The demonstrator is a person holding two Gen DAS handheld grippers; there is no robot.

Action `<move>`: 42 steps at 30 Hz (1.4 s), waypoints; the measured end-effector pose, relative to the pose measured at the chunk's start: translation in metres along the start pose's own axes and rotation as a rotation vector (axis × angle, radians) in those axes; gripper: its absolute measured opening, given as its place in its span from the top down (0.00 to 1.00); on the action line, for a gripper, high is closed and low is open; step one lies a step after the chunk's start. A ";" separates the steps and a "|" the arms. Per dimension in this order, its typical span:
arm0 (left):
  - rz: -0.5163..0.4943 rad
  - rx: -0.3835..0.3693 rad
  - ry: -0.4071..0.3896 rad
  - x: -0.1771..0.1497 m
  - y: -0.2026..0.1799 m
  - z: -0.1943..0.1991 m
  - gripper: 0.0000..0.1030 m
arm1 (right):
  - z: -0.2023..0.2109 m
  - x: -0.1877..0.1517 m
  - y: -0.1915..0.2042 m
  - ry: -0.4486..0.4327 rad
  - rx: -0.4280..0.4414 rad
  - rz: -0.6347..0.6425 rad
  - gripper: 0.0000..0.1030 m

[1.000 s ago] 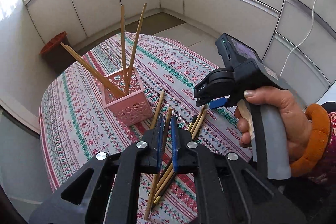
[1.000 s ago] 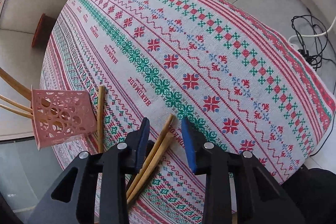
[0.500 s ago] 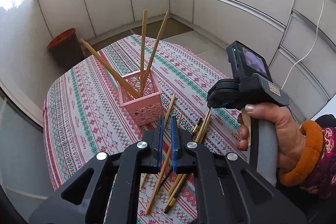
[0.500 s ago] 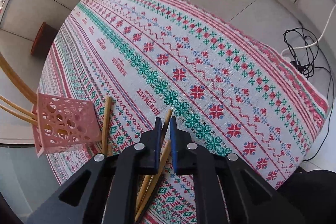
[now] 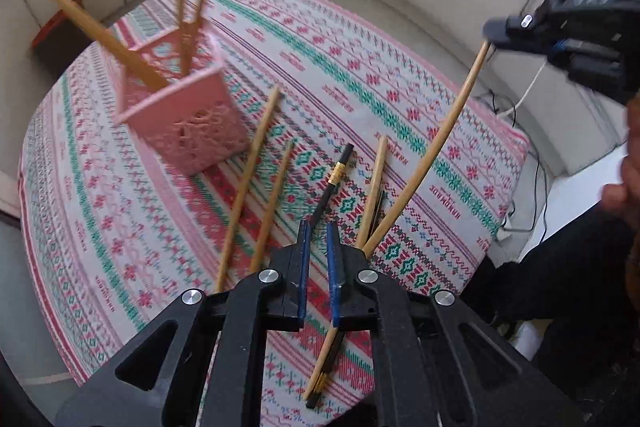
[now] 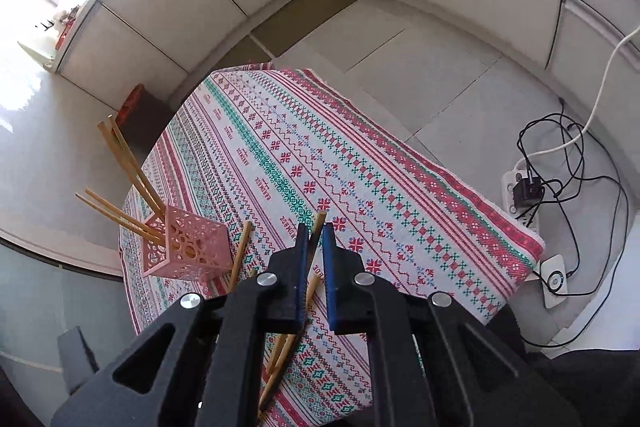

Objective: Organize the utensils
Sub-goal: 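Lift the bamboo stick upright with the left gripper while the right gripper grasps a stick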

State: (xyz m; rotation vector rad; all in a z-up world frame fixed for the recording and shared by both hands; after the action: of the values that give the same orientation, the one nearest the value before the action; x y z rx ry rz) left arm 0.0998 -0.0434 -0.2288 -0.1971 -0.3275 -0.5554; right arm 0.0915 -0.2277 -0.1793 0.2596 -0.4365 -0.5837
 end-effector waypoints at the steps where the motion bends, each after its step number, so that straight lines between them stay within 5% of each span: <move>1: -0.009 -0.007 0.010 0.002 -0.003 -0.006 0.90 | 0.002 0.003 -0.003 0.002 0.005 -0.009 0.93; 13: 0.086 -0.205 0.074 0.053 -0.035 -0.047 0.76 | 0.083 0.062 -0.044 -0.164 0.000 0.010 0.95; 17: 0.075 -0.197 0.111 0.057 -0.042 -0.056 0.73 | 0.104 0.081 -0.062 -0.240 -0.009 -0.026 0.95; 26: -0.022 -0.075 0.190 0.048 -0.050 -0.098 0.74 | 0.077 0.070 -0.053 -0.129 0.042 -0.010 0.96; 27: -0.050 -0.052 0.174 0.049 -0.052 -0.099 0.74 | 0.074 0.069 -0.052 -0.118 0.044 -0.009 0.96; 28: -0.069 -0.028 0.169 0.051 -0.054 -0.100 0.89 | 0.070 0.067 -0.051 -0.104 0.042 -0.003 0.96; 33: -0.080 0.006 0.065 0.062 -0.058 -0.081 0.93 | 0.044 0.052 -0.041 -0.010 0.063 0.038 0.91; 38: -0.005 -0.022 -0.144 0.075 -0.040 0.012 0.94 | 0.032 0.031 -0.015 0.053 0.127 0.101 0.86; 42: 0.022 -0.032 -0.322 0.073 -0.026 0.093 0.94 | 0.032 0.015 0.014 0.049 0.131 0.199 0.68</move>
State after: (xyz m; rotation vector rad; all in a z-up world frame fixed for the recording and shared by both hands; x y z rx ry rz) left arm 0.1212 -0.0750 -0.1138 -0.3222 -0.6289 -0.5070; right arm 0.0948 -0.2288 -0.1416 0.3502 -0.4476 -0.3541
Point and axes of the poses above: each gripper's, at about its wrist camera, not at the fingertips, and z roughly against the way its jaws point, y to its left, x to its top, the point moved 10 cm from there along -z, roughly the way its jaws point, and after that the axes turned 4 degrees about -x, right-handed, at the moved point
